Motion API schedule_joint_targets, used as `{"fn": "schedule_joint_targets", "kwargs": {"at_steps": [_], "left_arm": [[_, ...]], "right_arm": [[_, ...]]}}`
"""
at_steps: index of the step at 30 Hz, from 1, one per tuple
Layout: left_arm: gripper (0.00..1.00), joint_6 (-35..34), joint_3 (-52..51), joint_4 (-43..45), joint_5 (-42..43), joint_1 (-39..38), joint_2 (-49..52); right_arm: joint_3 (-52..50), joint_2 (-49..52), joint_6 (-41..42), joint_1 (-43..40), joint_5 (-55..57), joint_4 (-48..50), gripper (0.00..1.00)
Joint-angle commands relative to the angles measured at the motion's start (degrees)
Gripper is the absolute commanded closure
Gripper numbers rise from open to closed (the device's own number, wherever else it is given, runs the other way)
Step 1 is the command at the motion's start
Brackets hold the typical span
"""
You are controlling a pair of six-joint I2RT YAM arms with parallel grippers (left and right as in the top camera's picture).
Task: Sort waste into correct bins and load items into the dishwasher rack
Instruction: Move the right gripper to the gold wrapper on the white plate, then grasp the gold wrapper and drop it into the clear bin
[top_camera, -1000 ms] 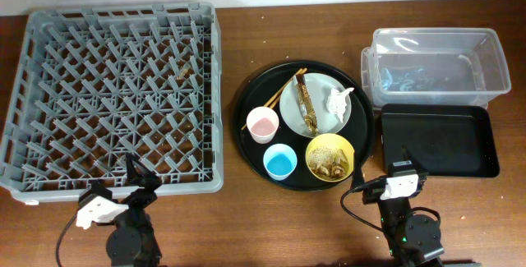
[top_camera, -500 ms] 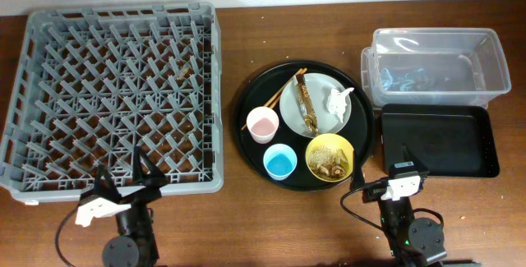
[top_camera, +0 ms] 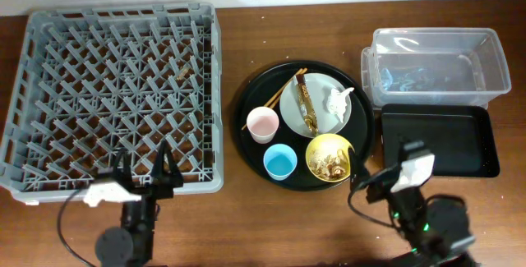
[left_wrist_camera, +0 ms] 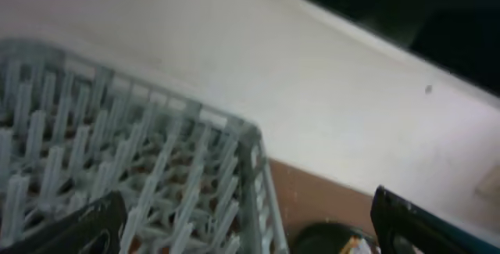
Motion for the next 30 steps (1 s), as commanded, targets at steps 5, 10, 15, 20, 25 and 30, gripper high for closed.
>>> {"fn": "schedule_joint_targets", "kwargs": {"at_steps": [5, 10, 15, 20, 25, 30], "left_arm": [[0.01, 2.25, 38.64, -25.70, 13.75, -0.24, 32.26], [0.01, 2.23, 64.74, -50.18, 18.23, -0.24, 53.22], [0.01, 2.19, 69.00, -54.38, 18.25, -0.24, 61.46], [0.01, 2.21, 69.00, -54.40, 18.23, -0.24, 65.92], [0.01, 2.21, 68.98, -54.40, 18.25, -0.24, 68.24], [0.01, 2.19, 68.98, -54.40, 18.23, -0.24, 68.37]], "right_arm": [[39.06, 39.01, 0.85, -0.15, -5.40, -26.60, 0.02], [48.41, 58.93, 0.92, -0.15, -13.38, -24.26, 0.02], [48.41, 74.66, 8.09, -0.17, -8.41, -20.41, 0.14], [48.41, 88.41, 8.61, -0.17, -6.36, -14.53, 0.40], [48.72, 91.82, 8.59, -0.35, -9.40, -13.29, 0.96], [52.24, 81.99, 8.44, -3.93, -8.55, -16.33, 0.96]]}}
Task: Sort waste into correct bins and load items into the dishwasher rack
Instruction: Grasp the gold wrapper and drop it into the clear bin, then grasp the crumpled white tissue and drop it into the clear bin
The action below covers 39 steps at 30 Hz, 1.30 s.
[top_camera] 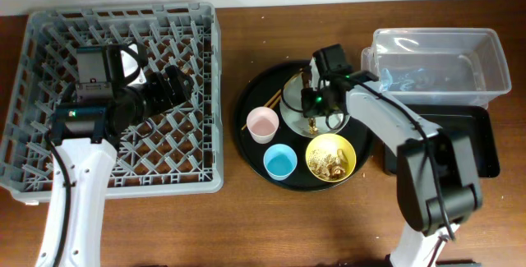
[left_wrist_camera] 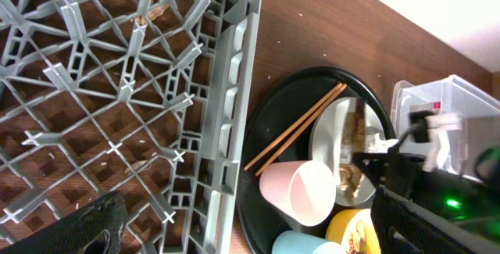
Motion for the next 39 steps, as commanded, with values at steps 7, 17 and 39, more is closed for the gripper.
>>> {"fn": "schedule_joint_targets", "kwargs": {"at_steps": [7, 17, 39], "left_arm": [[0.01, 0.90, 1.11, -0.04, 0.81, -0.17, 0.24], [0.01, 0.92, 1.11, -0.04, 0.81, -0.17, 0.24], [0.01, 0.92, 1.11, -0.04, 0.81, -0.17, 0.24]], "right_arm": [[5.57, -18.14, 24.20, -18.32, 11.23, -3.93, 0.96], [5.68, -7.78, 20.33, -28.39, -6.95, 9.16, 0.42], [0.66, 4.24, 3.89, -7.39, 3.87, 0.76, 0.69]]}}
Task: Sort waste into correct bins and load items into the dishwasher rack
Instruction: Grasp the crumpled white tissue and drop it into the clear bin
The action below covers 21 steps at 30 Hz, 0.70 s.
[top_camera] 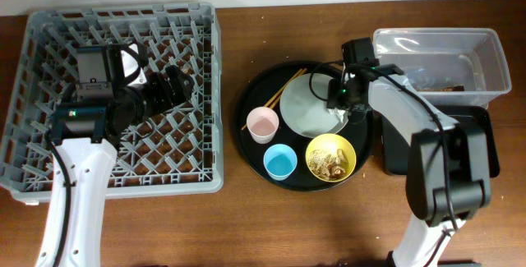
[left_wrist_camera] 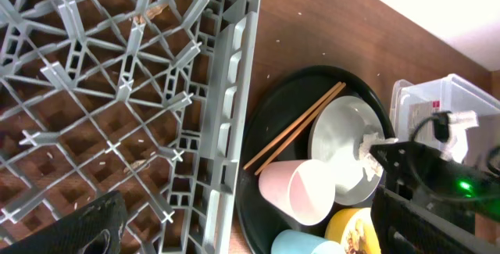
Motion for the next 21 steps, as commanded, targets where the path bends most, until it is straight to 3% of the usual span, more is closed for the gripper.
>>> {"fn": "schedule_joint_targets", "kwargs": {"at_steps": [1, 2, 8, 12, 16, 18, 19, 21], "left_arm": [[0.01, 0.90, 1.09, 0.04, 0.63, -0.17, 0.17], [0.01, 0.90, 1.09, 0.04, 0.61, -0.17, 0.17], [0.01, 0.90, 1.09, 0.04, 0.61, -0.17, 0.17], [0.01, 0.92, 1.09, 0.04, 0.63, -0.17, 0.17], [0.01, 0.92, 1.09, 0.04, 0.63, -0.17, 0.17], [0.01, 0.90, 1.09, 0.07, 0.63, -0.17, 0.17], [0.01, 0.90, 1.09, 0.07, 0.63, -0.17, 0.17], [0.01, 0.90, 1.09, 0.07, 0.63, -0.17, 0.17]], "right_arm": [[0.07, 1.73, -0.24, 0.04, -2.91, 1.57, 0.89], [0.35, 1.29, -0.22, 0.04, -2.95, 1.55, 0.96], [7.15, -9.05, 1.22, -2.36, -3.72, -2.71, 0.96], [9.27, -14.53, 10.54, -8.39, 0.50, -2.21, 0.96], [9.14, -10.38, 15.21, -15.10, 8.07, 3.17, 0.94], [9.16, -7.85, 10.62, -17.07, 2.47, 5.35, 0.15], [9.18, -7.89, 9.11, -17.64, -1.22, 5.07, 0.00], [9.66, -10.29, 6.78, -18.80, -11.08, 4.55, 0.01]]}}
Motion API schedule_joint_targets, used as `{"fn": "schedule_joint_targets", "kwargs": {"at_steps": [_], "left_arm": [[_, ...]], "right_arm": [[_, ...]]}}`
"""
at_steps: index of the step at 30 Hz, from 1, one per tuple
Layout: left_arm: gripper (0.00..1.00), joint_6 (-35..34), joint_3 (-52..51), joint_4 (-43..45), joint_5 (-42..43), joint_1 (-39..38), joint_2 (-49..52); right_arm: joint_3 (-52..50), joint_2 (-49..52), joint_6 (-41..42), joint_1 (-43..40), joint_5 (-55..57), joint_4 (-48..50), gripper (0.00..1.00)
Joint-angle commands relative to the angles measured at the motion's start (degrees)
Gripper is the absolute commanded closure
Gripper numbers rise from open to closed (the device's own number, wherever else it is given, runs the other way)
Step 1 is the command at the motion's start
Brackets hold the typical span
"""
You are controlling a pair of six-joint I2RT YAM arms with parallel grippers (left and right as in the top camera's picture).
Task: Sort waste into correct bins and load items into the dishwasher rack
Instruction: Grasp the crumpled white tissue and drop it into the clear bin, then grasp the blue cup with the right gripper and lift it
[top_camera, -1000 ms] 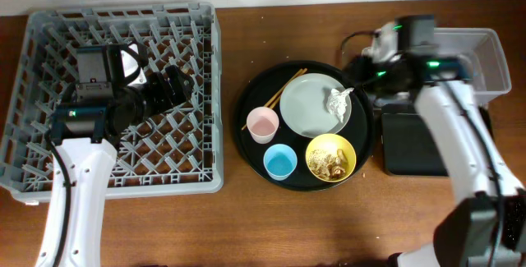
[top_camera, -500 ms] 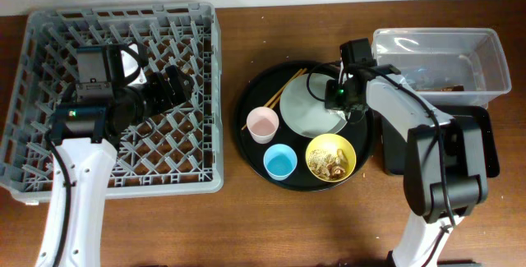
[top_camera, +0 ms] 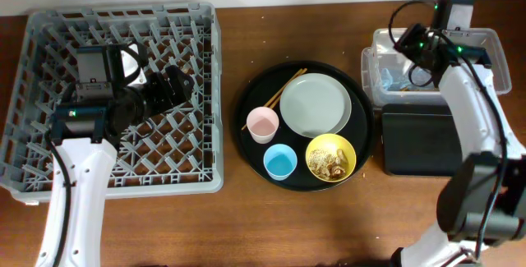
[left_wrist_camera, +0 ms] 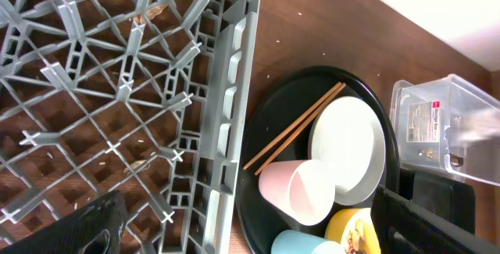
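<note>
My left gripper hangs open over the right part of the grey dishwasher rack, nothing between its fingers. On the round black tray lie a bare white plate, wooden chopsticks, a pink cup, a blue cup and a yellow bowl of food scraps. My right gripper is over the left end of the clear bin; how its jaws stand does not show. A brownish scrap lies in that bin.
A black bin sits in front of the clear bin, right of the tray. The rack's right rim runs close to the tray. Crumbs lie in the rack's cells. A wall borders the table's far edge.
My right gripper was at the white crumpled napkin on the plate's right edge; now it is over the clear bin and the plate is bare. The left arm has not moved.
Both arms sat low at the table's front, with a gold wrapper and a white napkin on the plate. Then the left gripper hung over the rack and the right was at the wrapper. Then the wrapper was off the plate. Now the napkin is off it too.
</note>
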Motion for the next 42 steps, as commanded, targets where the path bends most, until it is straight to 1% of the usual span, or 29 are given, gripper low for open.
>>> {"fn": "schedule_joint_targets", "kwargs": {"at_steps": [1, 2, 3, 4, 6, 7, 9, 11, 12, 13, 16, 18, 20, 25, 27, 29, 30, 31, 32, 33, 35, 36, 39, 40, 42], "left_arm": [[0.01, 0.92, 1.09, -0.04, 0.63, -0.17, 0.17], [0.01, 0.92, 1.09, -0.04, 0.63, -0.17, 0.17], [0.01, 0.90, 1.09, -0.04, 0.63, -0.17, 0.17], [0.01, 0.90, 1.09, -0.04, 0.61, -0.17, 0.17], [0.01, 0.92, 1.09, -0.04, 0.63, -0.17, 0.17], [0.01, 0.92, 1.09, -0.04, 0.63, -0.17, 0.17], [0.01, 0.92, 1.09, -0.04, 0.63, -0.17, 0.17], [0.01, 0.92, 1.09, -0.04, 0.61, -0.17, 0.17], [0.01, 0.92, 1.09, -0.04, 0.61, -0.17, 0.17], [0.01, 0.90, 1.09, -0.04, 0.61, -0.17, 0.17], [0.01, 0.92, 1.09, -0.04, 0.61, -0.17, 0.17], [0.01, 0.92, 1.09, -0.04, 0.63, -0.17, 0.17], [0.01, 0.90, 1.09, -0.04, 0.63, -0.17, 0.17], [0.01, 0.90, 1.09, -1.77, 0.61, -0.17, 0.17], [0.01, 0.92, 1.09, -1.86, 0.61, -0.17, 0.17], [0.01, 0.90, 1.09, -2.51, 1.53, -0.17, 0.17], [0.01, 0.92, 1.09, -2.89, 2.99, -0.15, 0.17], [0.01, 1.05, 1.09, -2.62, 6.40, -0.15, 0.17], [0.01, 5.29, 1.09, -1.05, 14.29, 0.35, 0.17], [0.01, 9.01, 1.09, 0.26, 22.05, 1.40, 0.17], [0.01, 10.01, 1.09, 1.11, 34.32, 6.10, 0.17], [0.01, 10.16, 1.09, 1.09, 37.16, 7.78, 0.17], [0.02, 12.76, 1.09, 1.07, 48.63, 13.27, 0.17], [0.05, 12.76, 1.09, 1.03, 49.81, 14.32, 0.17], [0.04, 12.76, 1.09, -0.07, 50.10, 14.71, 0.17]], "right_arm": [[0.50, -4.83, -5.42, -0.96, -16.44, -0.87, 0.05], [0.50, -7.13, -7.10, -0.83, -20.09, -2.47, 0.16], [0.50, -10.16, -8.20, -0.28, -22.84, -6.19, 0.28], [0.50, -13.05, -9.22, 0.57, -24.26, -11.37, 0.37], [0.48, -16.85, -11.52, 3.21, -23.91, -21.97, 0.53], [0.48, -17.86, -12.26, 4.98, -23.56, -27.10, 0.59], [0.39, -18.25, -12.24, 10.34, -19.76, -37.70, 0.59], [-1.14, -17.73, -12.22, 15.61, -14.64, -42.27, 0.59], [-2.71, -17.57, -12.20, 18.47, -13.20, -42.62, 0.59], [-5.11, -17.31, -12.11, 22.05, -12.28, -41.70, 0.59], [-10.97, -16.85, -11.30, 28.41, -10.01, -37.20, 0.59], [-17.68, -16.83, -11.41, 32.74, -9.81, -28.65, 0.60], [-21.46, -16.83, -13.94, 35.80, -10.58, -22.69, 0.61], [-24.33, -16.61, -13.00, 40.30, -13.51, -16.90, 0.62], [-24.76, -15.39, -10.27, 40.76, -10.78, -15.45, 0.62], [-24.76, -13.55, -8.28, 40.72, -8.44, -14.91, 0.66], [-24.76, -12.68, -8.28, 40.72, -8.61, -14.69, 0.68], [-24.76, -11.96, -8.28, 40.72, -8.74, -14.58, 0.74], [-24.76, -11.61, -8.31, 40.72, -8.96, -14.45, 0.81], [-24.72, -11.65, -8.31, 40.72, -9.18, -14.45, 0.85], [-23.85, -12.72, -8.35, 40.70, -10.95, -15.06, 0.96], [-23.23, -13.40, -8.61, 40.70, -11.61, -15.63, 0.96], [-18.16, -16.61, -14.29, 40.59, -13.27, -21.31, 0.96], [-15.58, -17.81, -16.35, 40.35, -13.38, -24.11, 0.96], [-8.79, -20.68, -18.25, 39.26, -13.94, -29.94, 0.96]]}}
